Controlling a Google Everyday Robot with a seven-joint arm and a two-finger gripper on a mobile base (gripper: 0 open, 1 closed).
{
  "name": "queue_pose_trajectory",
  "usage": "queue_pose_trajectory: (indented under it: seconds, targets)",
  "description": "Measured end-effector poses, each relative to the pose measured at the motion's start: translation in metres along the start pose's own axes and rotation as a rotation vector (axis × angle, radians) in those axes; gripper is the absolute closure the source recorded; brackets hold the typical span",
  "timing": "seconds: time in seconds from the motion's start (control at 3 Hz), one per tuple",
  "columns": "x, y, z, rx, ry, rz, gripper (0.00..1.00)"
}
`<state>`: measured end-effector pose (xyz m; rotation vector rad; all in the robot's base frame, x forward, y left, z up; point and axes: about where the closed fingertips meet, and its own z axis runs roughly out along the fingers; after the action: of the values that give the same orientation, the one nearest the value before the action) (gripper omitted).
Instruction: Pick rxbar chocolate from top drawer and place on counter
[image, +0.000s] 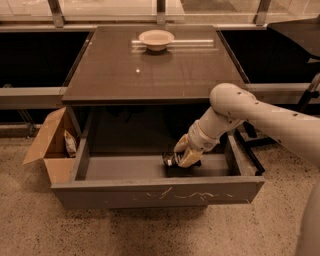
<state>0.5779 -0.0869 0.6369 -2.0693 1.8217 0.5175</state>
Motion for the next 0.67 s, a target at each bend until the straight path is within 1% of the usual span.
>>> queue_pose_trajectory:
  seconds: [0.33, 0.67]
  targets:
    - [-0.008, 0.005, -0.031, 0.071, 0.009, -0.038, 1.00]
    - [-0.009, 0.007, -0.060, 0.131, 0.019, -0.053, 1.00]
